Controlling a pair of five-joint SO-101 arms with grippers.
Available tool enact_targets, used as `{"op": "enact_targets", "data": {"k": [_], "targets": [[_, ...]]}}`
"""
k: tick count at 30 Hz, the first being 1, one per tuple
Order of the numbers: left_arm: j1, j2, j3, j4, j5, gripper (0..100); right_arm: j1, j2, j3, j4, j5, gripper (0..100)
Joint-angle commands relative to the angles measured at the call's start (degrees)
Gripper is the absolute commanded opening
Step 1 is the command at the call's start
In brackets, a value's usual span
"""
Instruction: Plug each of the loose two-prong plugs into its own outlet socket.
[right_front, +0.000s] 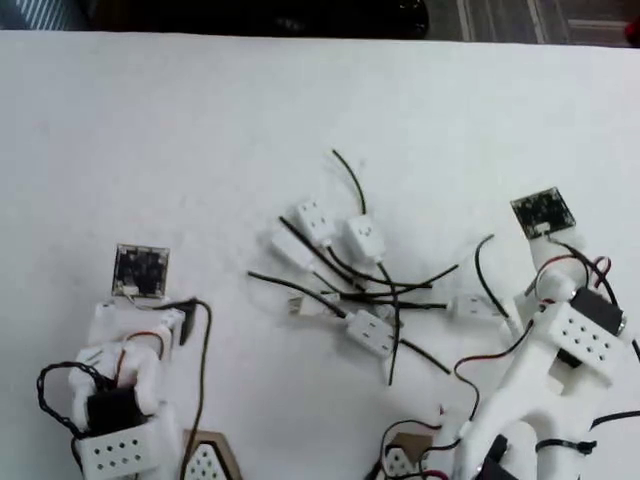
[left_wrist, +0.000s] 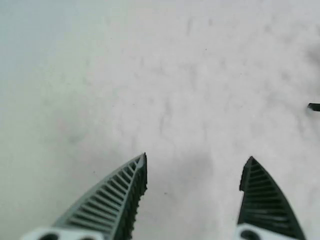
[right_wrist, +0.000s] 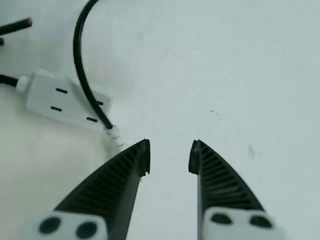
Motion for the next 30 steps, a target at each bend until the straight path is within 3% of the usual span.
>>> {"op": "enact_targets", "data": {"k": [1,13,30], "targets": [[-0.4,-0.7,-0.4,-1.2,-0.6,29,0.2,0.4,-2.5,5.8,0.3,13.0],[-0.4,-0.7,-0.4,-1.2,-0.6,29,-4.3,2.0,-2.8,8.6,0.3,14.8],[-0.4,-0.7,-0.4,-1.1,-0.6,29,-0.7,31.0,-19.4,9.9,0.4,15.9]]}}
